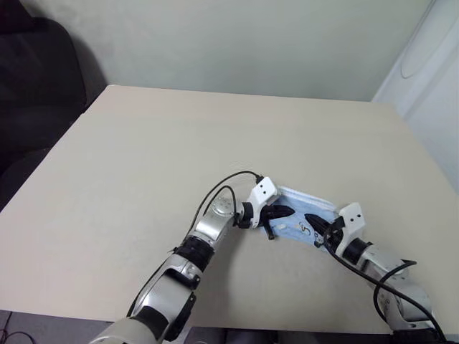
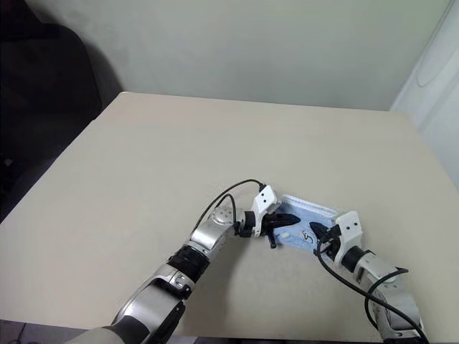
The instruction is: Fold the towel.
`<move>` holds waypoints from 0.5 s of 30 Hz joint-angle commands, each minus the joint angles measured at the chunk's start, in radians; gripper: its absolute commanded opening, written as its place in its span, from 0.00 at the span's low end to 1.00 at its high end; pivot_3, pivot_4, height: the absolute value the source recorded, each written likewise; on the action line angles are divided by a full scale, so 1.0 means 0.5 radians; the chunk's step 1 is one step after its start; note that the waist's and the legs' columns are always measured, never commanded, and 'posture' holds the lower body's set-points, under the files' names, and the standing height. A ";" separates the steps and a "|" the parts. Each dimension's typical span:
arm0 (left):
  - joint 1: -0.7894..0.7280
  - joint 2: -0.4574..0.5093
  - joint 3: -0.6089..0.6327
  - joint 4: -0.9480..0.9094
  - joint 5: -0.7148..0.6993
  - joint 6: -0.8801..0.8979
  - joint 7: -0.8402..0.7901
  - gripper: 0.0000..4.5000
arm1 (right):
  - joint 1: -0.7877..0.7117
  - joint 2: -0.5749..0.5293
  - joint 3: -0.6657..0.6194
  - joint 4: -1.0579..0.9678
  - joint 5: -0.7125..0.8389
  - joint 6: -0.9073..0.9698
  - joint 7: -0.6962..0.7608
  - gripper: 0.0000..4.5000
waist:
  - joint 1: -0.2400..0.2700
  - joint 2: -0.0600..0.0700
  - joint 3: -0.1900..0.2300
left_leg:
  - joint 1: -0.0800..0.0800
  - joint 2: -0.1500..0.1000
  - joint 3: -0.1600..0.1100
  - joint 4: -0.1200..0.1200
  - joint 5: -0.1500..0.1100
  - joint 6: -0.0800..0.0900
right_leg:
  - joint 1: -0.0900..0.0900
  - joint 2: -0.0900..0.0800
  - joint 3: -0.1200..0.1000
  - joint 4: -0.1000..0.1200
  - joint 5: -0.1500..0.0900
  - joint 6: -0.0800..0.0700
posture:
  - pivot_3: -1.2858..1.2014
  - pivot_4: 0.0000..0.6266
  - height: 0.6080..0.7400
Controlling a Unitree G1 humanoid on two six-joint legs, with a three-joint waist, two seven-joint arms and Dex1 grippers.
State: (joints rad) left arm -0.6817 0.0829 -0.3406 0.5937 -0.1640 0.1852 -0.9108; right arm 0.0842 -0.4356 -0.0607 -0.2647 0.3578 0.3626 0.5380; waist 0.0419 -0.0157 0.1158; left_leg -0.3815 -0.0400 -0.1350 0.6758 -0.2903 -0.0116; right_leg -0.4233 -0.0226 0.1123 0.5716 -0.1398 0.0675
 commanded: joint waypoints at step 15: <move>0.474 0.507 0.789 -1.114 -0.687 0.696 0.090 0.00 | 0.135 -0.553 -0.768 -0.573 1.074 0.907 0.057 0.81 | -0.015 -0.002 0.003 | -0.003 0.001 0.004 -0.001 -0.002 -0.002 | -0.005 0.003 0.003 0.003 -0.024 -0.005 | 0.52 0.24 1.00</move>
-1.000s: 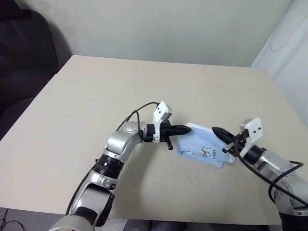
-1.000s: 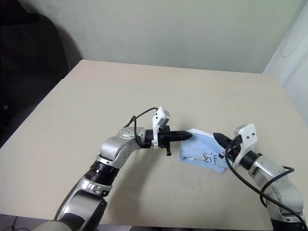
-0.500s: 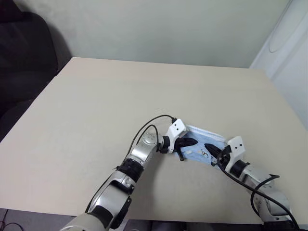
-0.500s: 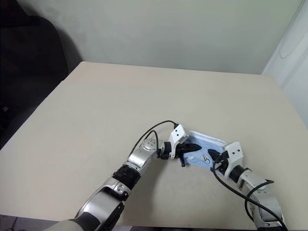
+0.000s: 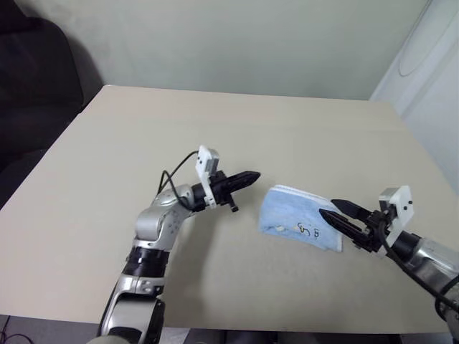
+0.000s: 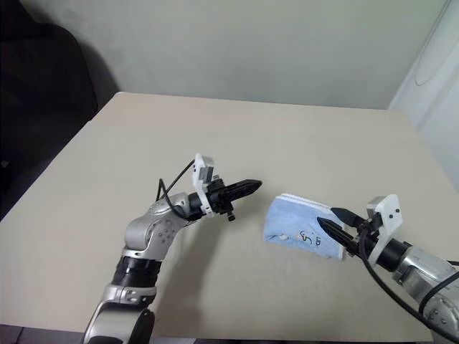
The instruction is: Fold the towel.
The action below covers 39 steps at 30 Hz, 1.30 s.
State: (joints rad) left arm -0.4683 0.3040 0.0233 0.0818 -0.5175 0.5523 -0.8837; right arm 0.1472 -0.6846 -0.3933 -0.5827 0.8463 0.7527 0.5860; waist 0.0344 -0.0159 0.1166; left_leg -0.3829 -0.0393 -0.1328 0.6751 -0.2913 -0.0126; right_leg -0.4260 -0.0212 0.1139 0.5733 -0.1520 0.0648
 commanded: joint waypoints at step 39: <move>0.358 0.079 0.123 -0.317 -0.029 -0.049 0.294 0.00 | -0.412 0.392 0.131 0.534 0.118 0.413 -0.306 0.22 | -0.013 -0.003 -0.001 | -0.001 0.000 -0.002 -0.004 -0.003 -0.002 | -0.008 0.000 -0.003 0.006 0.016 -0.024 | 0.52 0.24 1.00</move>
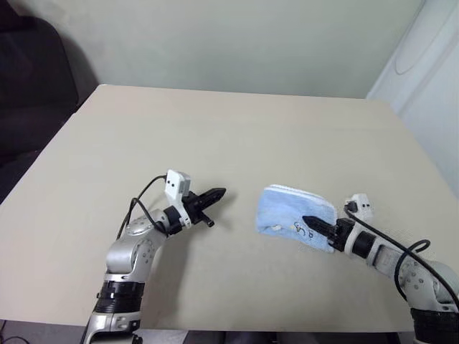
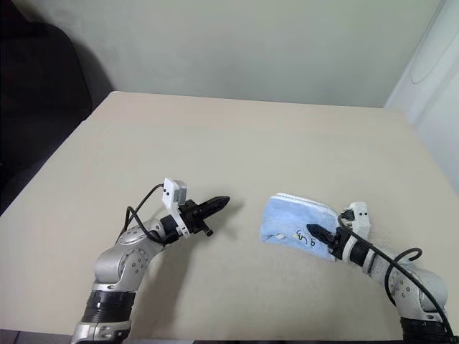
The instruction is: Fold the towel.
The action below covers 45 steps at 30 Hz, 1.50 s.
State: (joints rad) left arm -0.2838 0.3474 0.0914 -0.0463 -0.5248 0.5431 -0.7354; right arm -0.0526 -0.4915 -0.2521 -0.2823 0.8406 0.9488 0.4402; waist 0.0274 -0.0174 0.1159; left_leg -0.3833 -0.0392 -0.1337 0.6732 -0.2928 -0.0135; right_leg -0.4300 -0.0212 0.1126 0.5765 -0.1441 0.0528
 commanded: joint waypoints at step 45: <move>-0.127 -0.132 -0.154 0.071 0.014 -0.106 -0.002 0.00 | -0.020 -0.130 -1.165 0.434 0.666 -0.238 -1.450 0.99 | 0.008 0.008 -0.004 | -0.001 0.001 0.000 -0.010 -0.003 0.002 | -0.003 -0.004 0.003 -0.005 0.001 0.028 | 0.52 0.24 1.00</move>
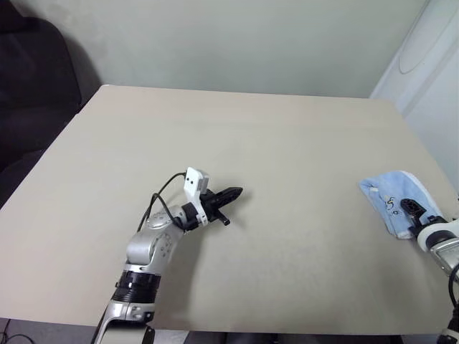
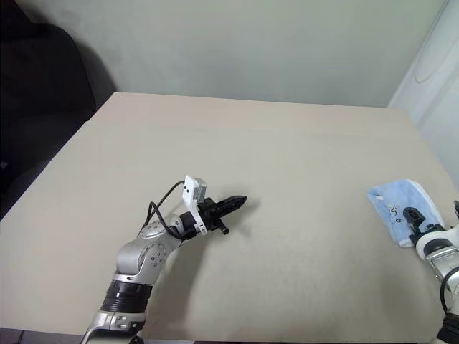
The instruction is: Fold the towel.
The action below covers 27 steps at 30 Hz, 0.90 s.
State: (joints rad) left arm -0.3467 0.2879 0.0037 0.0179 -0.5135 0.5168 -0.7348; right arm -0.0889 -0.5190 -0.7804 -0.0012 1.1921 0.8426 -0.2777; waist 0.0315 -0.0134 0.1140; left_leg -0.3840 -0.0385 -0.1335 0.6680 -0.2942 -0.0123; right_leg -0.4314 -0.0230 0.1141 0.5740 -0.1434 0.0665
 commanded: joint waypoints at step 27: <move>-0.100 -0.035 0.187 0.324 0.489 -0.778 0.517 0.00 | -0.240 0.263 1.512 -0.253 -1.774 -1.035 0.788 0.99 | -0.022 -0.001 -0.001 | 0.002 0.001 0.000 0.004 0.010 0.017 | -0.002 0.000 -0.002 -0.003 0.020 -0.014 | 0.52 0.24 1.00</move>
State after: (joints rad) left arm -0.3982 0.2713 0.1095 0.2449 -0.2553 0.1219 -0.4581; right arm -0.1820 -0.3977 -0.0229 -0.1584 0.3356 0.3865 0.0982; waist 0.0204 -0.0140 0.1135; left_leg -0.3832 -0.0379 -0.1335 0.6698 -0.2900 -0.0053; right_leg -0.4327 -0.0234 0.1130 0.5727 -0.1323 0.0581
